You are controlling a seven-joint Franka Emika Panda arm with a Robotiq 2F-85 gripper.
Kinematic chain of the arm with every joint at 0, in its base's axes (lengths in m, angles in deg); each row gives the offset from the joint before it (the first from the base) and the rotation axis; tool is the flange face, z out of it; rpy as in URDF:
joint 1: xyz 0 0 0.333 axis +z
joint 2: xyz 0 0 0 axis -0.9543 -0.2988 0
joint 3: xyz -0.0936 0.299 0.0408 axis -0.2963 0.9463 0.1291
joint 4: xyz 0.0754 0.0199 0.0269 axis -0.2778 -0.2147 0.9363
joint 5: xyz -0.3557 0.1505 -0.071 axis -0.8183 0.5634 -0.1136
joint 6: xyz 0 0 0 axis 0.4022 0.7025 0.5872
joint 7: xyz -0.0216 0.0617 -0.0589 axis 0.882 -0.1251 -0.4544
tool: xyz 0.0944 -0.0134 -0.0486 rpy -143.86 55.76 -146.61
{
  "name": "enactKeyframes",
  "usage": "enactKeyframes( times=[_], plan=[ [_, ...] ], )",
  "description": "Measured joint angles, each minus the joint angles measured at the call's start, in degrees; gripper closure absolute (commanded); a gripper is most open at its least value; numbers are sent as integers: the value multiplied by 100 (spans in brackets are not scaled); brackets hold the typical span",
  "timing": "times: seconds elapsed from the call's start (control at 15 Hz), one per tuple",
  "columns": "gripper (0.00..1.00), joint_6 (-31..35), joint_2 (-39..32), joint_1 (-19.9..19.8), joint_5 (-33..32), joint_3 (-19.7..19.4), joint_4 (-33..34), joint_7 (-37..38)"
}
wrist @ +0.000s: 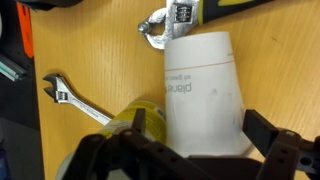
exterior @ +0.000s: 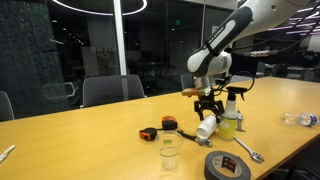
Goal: Put the white cup upright
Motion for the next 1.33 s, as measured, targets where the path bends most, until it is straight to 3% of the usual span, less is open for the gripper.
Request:
enactKeyframes(
  times=[0.13,0.2,0.27,0.4,0.93,1.07,1.33],
  plan=[
    [0,2,-24,-3,71,0,-23,-44],
    [6,2,-40,-3,93,0,-29,-67],
    [27,2,-56,-3,104,0,-29,-83],
    [31,2,-84,-3,106,0,-30,-123],
    [85,-6,-65,-2,106,1,-18,-516],
    [91,-21,-45,-2,69,1,-9,-721],
    [93,-109,-27,-3,-515,-81,67,-785]
  ],
)
